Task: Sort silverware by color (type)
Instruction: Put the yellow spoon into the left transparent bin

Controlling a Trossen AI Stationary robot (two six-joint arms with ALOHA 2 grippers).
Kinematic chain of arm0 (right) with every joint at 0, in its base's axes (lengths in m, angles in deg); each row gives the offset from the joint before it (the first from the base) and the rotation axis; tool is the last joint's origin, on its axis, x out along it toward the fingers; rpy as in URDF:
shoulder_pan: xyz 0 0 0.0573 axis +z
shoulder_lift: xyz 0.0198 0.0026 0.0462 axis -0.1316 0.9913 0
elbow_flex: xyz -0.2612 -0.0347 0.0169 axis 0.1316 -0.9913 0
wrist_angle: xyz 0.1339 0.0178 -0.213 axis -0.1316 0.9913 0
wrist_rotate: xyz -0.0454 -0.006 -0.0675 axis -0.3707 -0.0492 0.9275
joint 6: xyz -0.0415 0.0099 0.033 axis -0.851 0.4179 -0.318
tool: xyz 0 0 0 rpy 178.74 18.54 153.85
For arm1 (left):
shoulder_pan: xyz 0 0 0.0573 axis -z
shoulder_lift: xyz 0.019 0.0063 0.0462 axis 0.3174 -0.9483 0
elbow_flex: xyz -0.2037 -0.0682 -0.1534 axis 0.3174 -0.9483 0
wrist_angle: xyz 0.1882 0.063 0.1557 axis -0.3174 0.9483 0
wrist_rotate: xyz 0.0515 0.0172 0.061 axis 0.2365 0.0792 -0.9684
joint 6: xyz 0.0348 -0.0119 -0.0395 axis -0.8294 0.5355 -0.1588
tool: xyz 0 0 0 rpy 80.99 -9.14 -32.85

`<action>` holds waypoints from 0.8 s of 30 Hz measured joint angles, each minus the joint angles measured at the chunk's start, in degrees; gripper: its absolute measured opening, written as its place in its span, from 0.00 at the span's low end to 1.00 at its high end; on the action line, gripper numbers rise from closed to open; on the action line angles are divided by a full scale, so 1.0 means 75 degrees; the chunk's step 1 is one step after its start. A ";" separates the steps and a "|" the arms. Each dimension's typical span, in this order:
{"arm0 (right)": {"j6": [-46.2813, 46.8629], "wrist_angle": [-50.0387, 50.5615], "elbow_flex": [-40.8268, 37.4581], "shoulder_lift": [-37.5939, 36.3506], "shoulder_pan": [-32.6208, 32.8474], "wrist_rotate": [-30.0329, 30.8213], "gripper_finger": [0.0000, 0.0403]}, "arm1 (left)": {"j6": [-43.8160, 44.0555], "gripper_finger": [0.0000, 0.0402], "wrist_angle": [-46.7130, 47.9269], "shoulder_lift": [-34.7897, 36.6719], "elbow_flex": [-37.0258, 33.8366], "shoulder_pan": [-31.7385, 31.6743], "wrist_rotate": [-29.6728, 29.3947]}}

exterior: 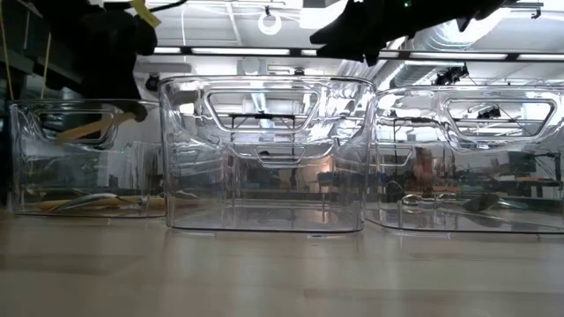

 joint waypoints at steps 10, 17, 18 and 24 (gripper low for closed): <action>-0.0009 -0.0146 0.0000 0.0000 0.0069 0.0000 0.52 | -0.0255 0.08 -0.0483 -0.1518 0.0000 -0.0180 0.0265; -0.0044 -0.0146 0.0000 0.0000 0.0069 0.0000 0.52 | -0.0270 0.08 -0.0469 -0.2372 0.0000 -0.0479 0.0534; -0.0044 -0.0145 0.0000 0.0000 0.0069 0.0000 0.52 | -0.0270 0.08 -0.0480 -0.2442 0.0000 -0.0509 0.0535; -0.0044 -0.0143 0.0000 0.0003 0.0069 0.0001 0.52 | -0.0331 0.10 -0.0478 -0.2602 0.0000 -0.0557 0.0535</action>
